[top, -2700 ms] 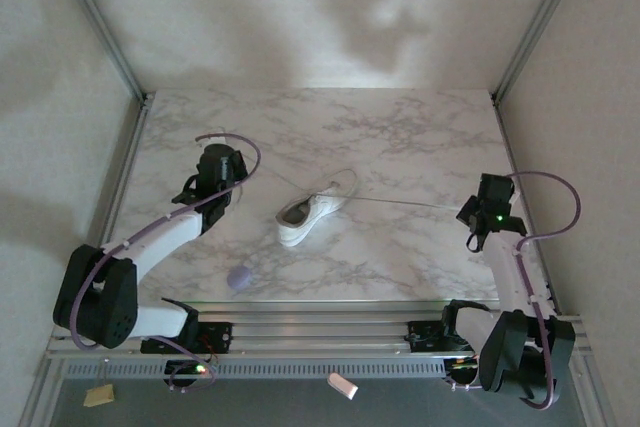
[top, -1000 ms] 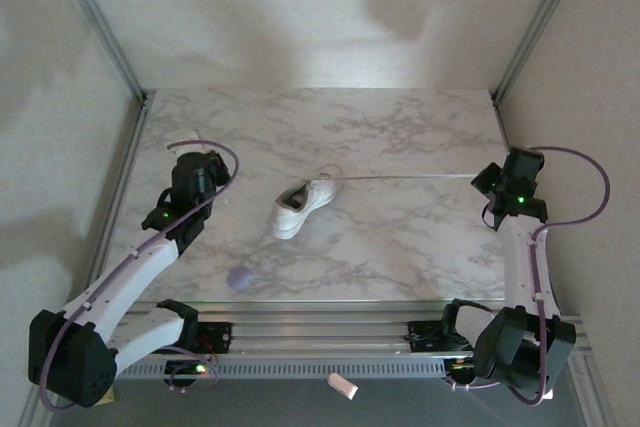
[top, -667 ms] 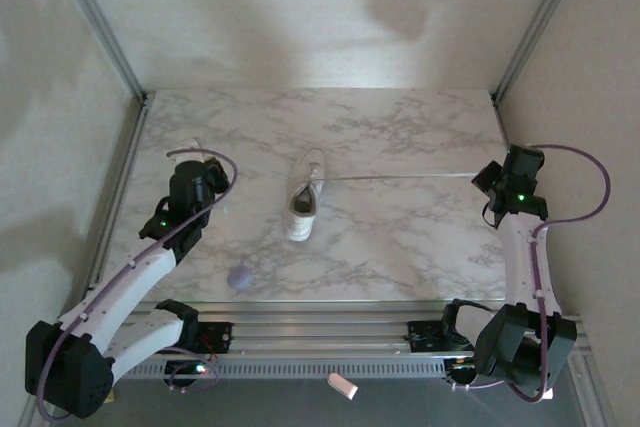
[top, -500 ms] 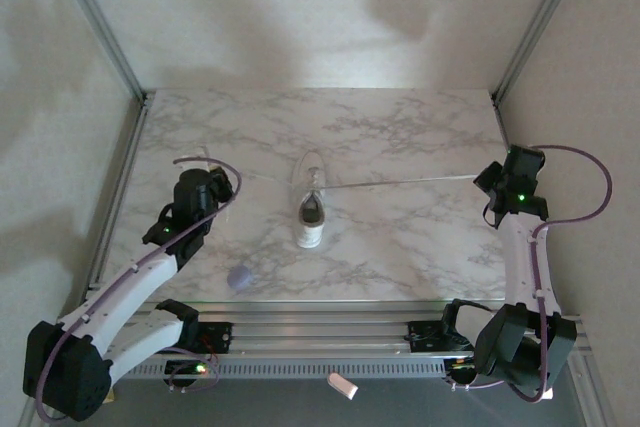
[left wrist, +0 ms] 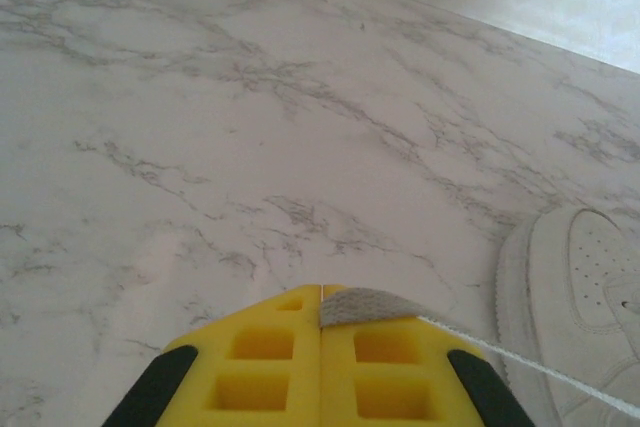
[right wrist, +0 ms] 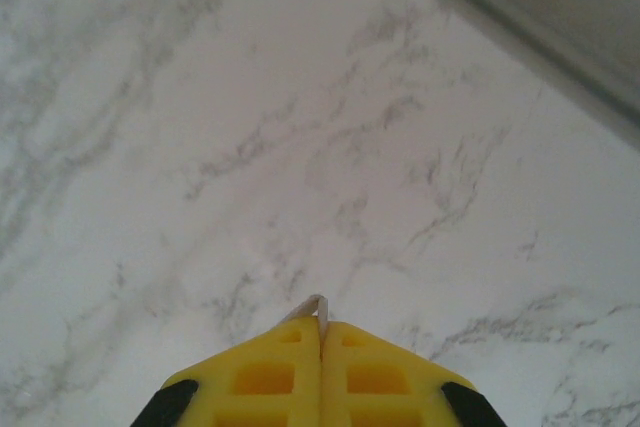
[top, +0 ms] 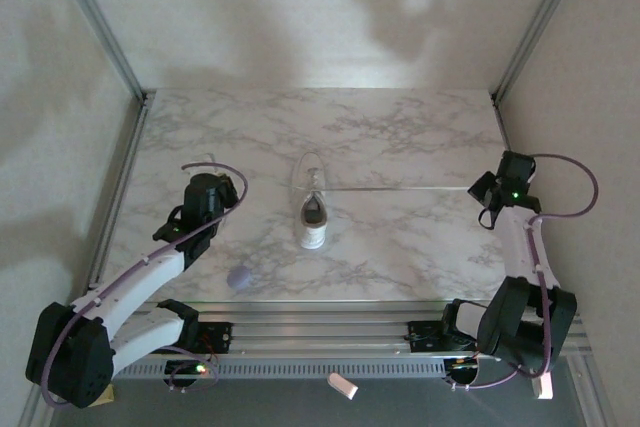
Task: Tie the shoes
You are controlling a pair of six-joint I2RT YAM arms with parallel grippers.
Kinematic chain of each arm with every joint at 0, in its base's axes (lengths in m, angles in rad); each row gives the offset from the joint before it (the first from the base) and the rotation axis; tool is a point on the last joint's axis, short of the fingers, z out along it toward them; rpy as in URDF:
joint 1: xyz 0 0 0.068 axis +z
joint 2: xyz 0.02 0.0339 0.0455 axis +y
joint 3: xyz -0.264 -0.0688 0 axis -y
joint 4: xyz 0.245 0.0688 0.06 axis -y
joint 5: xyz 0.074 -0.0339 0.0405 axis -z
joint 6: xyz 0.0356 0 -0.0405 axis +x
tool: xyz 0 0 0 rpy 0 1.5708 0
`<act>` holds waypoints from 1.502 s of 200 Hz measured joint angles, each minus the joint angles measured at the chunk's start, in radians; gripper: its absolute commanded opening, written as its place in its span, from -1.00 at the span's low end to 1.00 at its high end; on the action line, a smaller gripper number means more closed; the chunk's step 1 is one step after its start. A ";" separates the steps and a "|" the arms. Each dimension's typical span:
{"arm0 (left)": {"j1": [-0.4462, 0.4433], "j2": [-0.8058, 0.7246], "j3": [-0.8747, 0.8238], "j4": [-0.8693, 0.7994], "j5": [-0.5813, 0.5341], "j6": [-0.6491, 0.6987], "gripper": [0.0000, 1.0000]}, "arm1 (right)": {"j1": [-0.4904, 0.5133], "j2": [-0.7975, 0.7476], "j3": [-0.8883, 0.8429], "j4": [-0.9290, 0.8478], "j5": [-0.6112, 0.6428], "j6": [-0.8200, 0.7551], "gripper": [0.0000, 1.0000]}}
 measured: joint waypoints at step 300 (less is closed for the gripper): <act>-0.019 0.044 -0.007 0.003 -0.019 -0.010 -1.00 | 0.811 0.712 0.425 -0.097 0.114 -0.121 -0.17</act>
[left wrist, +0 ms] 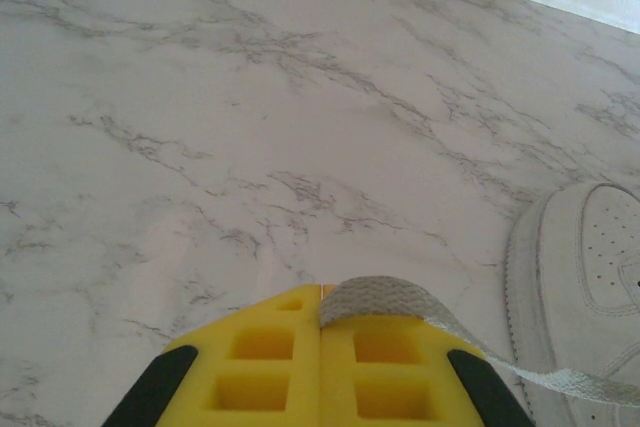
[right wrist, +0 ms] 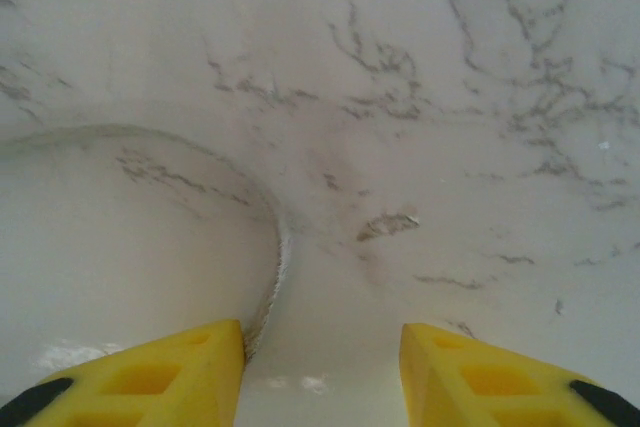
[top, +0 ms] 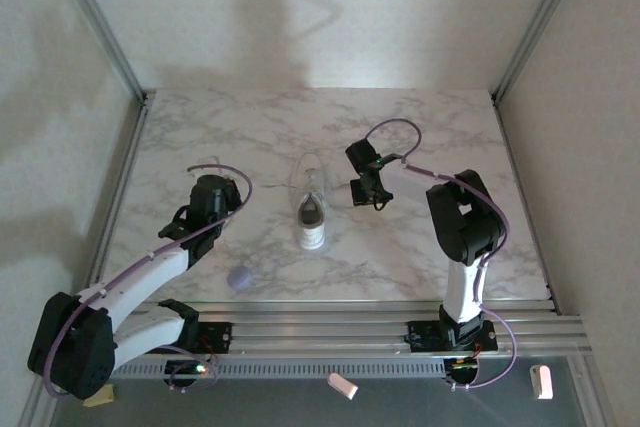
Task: Tie the shoes
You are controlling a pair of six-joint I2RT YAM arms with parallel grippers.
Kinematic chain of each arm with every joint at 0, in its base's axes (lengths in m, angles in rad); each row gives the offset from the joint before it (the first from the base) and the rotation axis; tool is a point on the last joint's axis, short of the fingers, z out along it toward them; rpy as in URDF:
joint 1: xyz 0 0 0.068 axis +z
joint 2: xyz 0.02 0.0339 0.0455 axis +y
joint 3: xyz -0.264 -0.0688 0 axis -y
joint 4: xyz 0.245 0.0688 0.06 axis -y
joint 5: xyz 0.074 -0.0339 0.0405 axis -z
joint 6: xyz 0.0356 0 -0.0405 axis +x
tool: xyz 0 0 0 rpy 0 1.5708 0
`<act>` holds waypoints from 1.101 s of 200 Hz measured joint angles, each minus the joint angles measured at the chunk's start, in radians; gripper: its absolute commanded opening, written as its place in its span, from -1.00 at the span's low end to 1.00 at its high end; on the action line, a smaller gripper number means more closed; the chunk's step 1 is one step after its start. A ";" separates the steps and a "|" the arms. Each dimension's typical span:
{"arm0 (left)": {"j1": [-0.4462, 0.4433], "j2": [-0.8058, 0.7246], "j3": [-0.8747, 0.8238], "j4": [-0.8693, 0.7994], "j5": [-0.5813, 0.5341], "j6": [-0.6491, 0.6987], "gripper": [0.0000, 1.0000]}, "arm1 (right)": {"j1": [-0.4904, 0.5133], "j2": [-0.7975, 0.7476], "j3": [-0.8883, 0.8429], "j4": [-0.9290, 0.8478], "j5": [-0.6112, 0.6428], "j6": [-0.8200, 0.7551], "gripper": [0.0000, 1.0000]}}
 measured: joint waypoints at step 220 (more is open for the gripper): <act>-0.027 0.026 0.000 -0.006 0.103 0.038 -1.00 | -0.051 -0.259 -0.134 0.022 0.161 -0.196 0.36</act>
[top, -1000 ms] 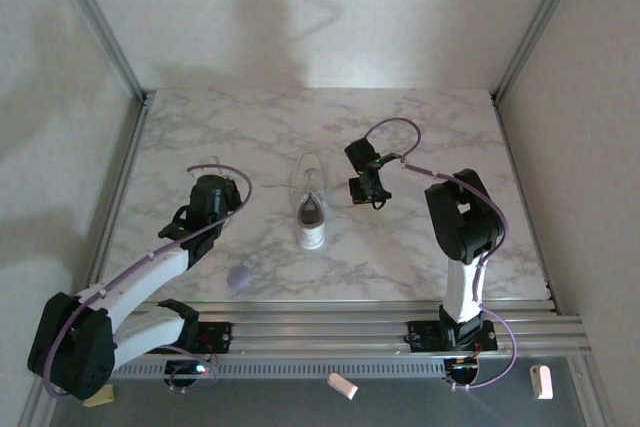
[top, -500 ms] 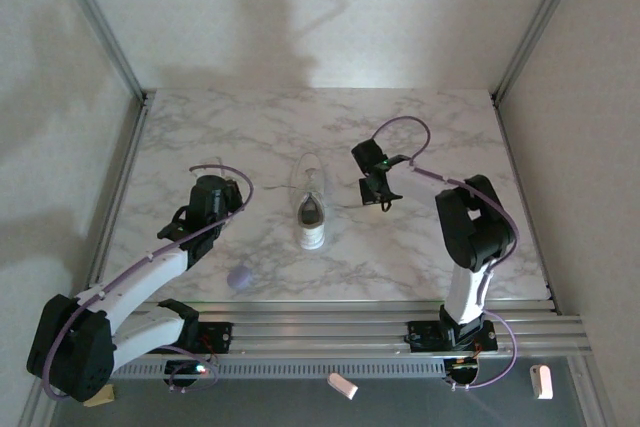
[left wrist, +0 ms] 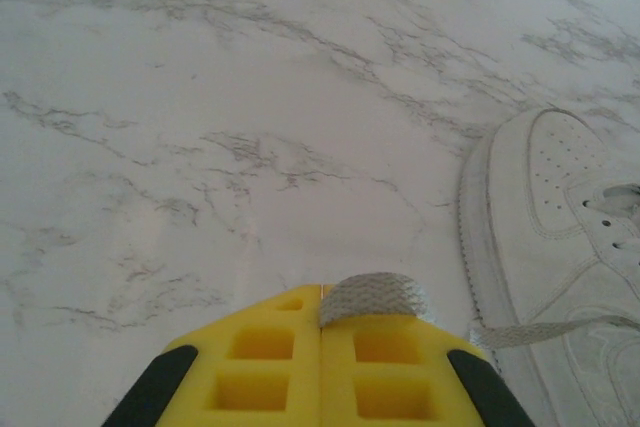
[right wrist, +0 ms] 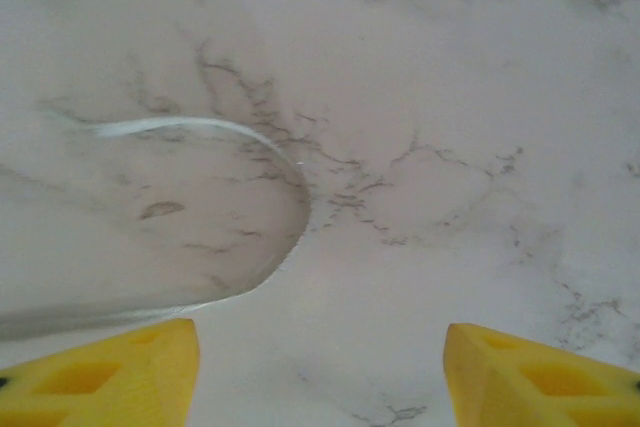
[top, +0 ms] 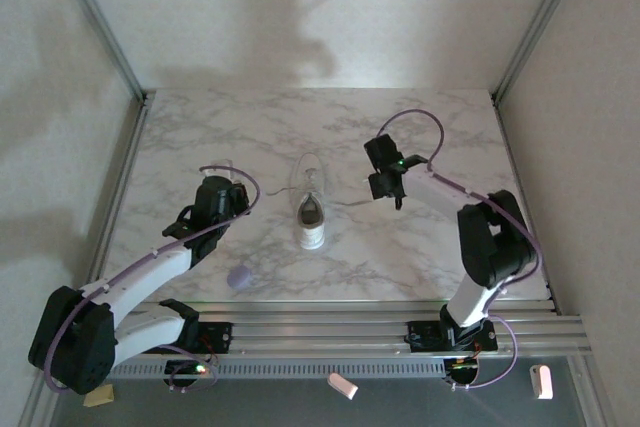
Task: Tie the shoes
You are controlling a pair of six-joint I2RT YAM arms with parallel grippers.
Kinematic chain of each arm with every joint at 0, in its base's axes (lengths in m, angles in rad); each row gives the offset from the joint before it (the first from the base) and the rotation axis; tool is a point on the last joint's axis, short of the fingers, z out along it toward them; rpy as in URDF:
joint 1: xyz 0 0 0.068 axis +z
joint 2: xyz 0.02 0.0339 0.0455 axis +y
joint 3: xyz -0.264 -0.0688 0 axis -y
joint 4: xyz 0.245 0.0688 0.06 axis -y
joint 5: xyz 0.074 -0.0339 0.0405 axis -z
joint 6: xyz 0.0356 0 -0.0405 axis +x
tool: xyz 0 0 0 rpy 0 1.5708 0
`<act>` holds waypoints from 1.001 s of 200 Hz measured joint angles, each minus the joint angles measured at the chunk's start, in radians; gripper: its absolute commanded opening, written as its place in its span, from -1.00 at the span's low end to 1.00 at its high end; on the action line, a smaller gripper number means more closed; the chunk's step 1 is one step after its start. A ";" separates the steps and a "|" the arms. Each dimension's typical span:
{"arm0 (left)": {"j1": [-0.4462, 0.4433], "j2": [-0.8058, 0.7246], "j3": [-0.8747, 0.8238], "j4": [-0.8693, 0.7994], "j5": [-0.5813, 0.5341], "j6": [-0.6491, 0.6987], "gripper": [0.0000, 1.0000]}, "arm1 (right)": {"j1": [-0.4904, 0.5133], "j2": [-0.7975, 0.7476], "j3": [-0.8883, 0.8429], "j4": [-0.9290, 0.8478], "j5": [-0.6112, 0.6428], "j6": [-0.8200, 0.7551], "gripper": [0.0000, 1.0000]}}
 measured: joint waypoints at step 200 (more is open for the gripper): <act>0.010 0.045 0.050 -0.038 -0.050 -0.064 -1.00 | 0.043 0.245 0.142 -0.032 -0.585 -0.555 0.46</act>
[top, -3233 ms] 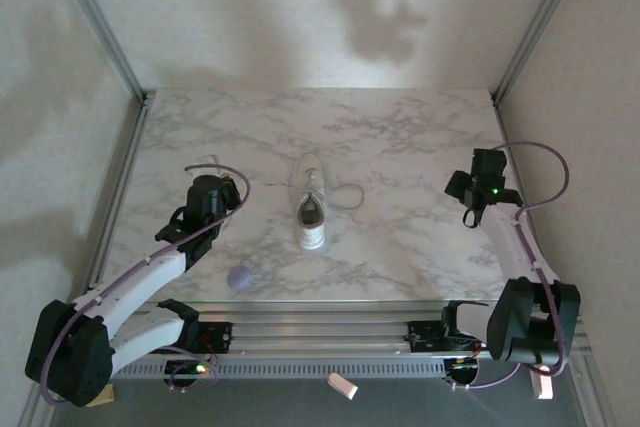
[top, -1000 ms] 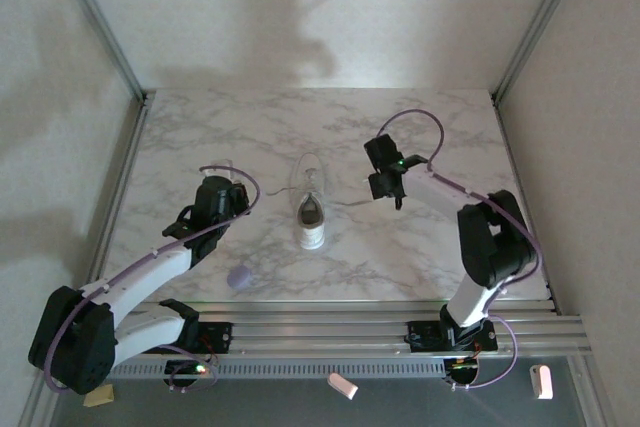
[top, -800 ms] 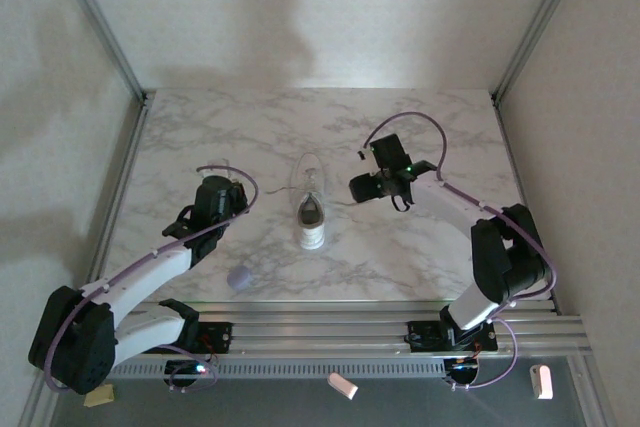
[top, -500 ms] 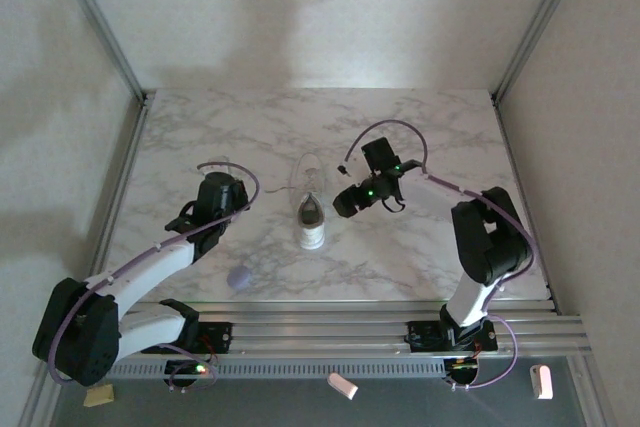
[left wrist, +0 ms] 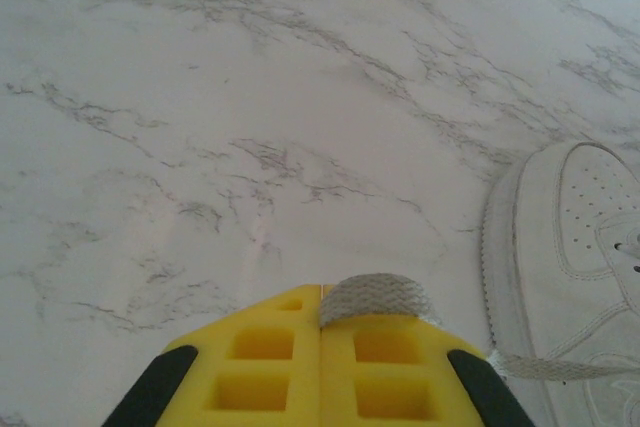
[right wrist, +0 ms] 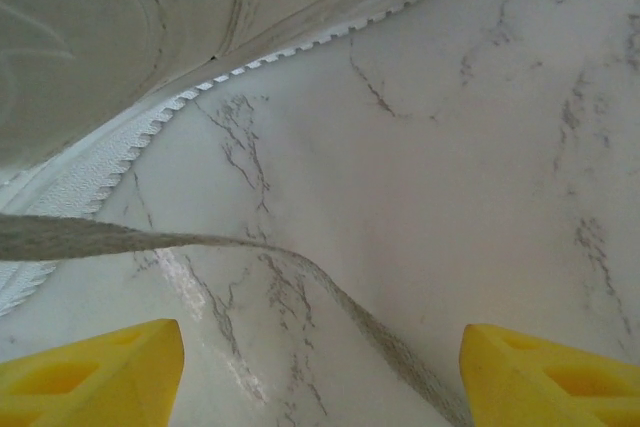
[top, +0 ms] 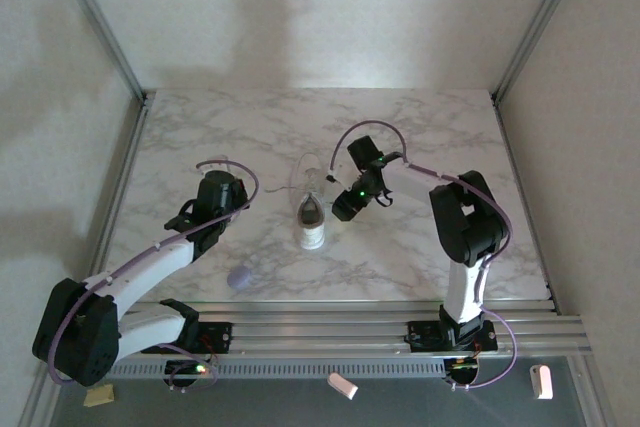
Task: Tie the shoes
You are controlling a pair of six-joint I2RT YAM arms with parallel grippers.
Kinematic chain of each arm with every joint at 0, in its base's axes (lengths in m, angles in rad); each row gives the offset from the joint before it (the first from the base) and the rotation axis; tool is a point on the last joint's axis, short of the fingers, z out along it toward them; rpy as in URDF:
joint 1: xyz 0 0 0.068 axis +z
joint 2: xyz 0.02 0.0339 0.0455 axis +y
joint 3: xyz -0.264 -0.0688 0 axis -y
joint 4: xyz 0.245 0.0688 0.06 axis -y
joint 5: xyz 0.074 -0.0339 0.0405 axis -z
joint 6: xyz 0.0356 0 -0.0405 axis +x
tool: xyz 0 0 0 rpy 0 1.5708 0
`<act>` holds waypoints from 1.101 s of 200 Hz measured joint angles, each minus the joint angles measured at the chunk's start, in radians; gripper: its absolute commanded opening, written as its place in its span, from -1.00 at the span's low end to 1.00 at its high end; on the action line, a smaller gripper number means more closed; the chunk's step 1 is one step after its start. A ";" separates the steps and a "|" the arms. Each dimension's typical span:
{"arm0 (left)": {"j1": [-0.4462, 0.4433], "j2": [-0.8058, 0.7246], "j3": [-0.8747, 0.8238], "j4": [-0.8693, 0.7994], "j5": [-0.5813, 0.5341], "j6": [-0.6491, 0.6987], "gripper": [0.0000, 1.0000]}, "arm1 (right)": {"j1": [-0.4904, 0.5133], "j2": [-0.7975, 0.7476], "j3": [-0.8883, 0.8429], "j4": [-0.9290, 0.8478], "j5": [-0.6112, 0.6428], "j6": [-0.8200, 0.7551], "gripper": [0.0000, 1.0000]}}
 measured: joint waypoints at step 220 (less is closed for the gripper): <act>0.001 -0.020 -0.014 0.000 -0.004 -0.037 -1.00 | 0.019 0.061 0.063 -0.011 0.157 0.031 -1.00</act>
